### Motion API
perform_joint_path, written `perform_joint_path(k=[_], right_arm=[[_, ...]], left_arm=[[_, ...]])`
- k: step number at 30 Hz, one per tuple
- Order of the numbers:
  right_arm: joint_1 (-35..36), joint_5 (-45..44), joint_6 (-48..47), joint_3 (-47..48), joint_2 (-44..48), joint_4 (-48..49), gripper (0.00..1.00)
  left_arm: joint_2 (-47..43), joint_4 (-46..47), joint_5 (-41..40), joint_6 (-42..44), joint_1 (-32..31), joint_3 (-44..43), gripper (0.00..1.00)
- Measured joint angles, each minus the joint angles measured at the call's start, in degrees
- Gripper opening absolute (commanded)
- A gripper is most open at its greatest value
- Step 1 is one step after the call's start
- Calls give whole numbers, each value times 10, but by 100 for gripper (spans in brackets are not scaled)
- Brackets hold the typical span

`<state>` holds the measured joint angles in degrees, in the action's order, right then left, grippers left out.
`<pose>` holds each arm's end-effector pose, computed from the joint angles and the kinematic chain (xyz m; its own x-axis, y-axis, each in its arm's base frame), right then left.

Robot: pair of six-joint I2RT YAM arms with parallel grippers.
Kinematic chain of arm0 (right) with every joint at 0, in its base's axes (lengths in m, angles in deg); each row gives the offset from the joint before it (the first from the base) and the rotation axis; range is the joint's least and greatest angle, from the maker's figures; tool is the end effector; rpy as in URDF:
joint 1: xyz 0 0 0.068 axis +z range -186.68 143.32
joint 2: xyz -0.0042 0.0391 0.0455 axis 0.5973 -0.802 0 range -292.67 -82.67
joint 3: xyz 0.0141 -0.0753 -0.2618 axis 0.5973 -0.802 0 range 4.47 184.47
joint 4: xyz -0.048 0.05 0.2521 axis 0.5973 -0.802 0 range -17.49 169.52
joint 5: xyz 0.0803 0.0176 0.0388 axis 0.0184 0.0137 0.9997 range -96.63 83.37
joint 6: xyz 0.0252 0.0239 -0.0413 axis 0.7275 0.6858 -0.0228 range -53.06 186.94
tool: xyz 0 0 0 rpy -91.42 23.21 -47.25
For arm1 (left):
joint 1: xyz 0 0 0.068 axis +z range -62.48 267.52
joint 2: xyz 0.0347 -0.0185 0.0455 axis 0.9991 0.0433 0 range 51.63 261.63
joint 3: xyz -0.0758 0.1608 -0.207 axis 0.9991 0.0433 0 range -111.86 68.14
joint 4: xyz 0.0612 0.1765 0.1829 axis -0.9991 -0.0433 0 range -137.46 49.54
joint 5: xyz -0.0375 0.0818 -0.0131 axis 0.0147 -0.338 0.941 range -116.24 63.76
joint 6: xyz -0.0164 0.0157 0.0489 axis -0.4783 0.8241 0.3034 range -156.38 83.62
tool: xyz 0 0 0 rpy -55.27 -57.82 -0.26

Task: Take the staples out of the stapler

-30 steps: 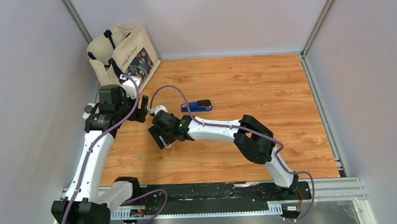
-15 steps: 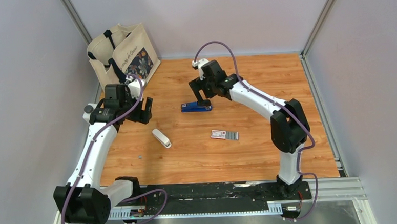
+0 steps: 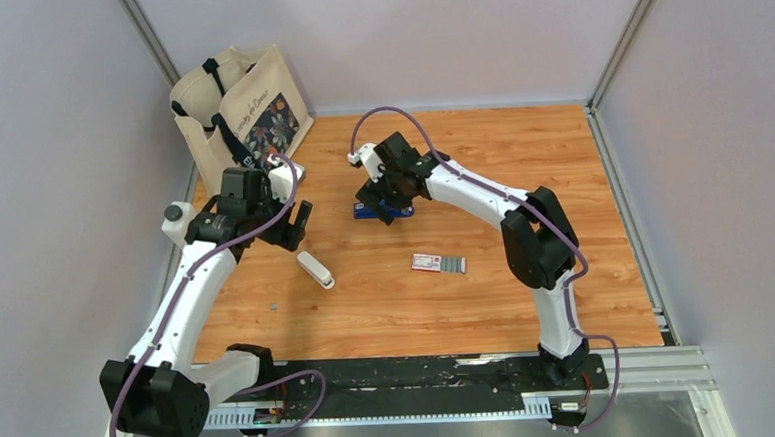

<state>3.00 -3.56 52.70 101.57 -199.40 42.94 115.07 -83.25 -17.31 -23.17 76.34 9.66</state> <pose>0.3456 0.2891 0.2324 -0.4575 -0.6986 -0.5501 -0.7975 0.5960 -0.0936 0.2193 -0.0490 0.3074 -0.6397 0.3565 -0.6809 0.4522 0.8909 0.0416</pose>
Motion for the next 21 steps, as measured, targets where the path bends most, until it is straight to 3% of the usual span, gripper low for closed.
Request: perform_joint_path(k=[13,16,17,21], right_arm=[[-3,-34,-30,16,-78,8,84],[-4,-38,-30,16,-78,10,70],[-4,-40,-28,16,-78,13,61],[-5,-45,-21,11,-76,20,40]], left_arm=[[3,-12,-15,13,-19,2,82],[-2,-12,-15,15,-19,4,78],[-3,-12,-15,16,-19,6,77],[-5,-11,-15,19,-19,15,77]])
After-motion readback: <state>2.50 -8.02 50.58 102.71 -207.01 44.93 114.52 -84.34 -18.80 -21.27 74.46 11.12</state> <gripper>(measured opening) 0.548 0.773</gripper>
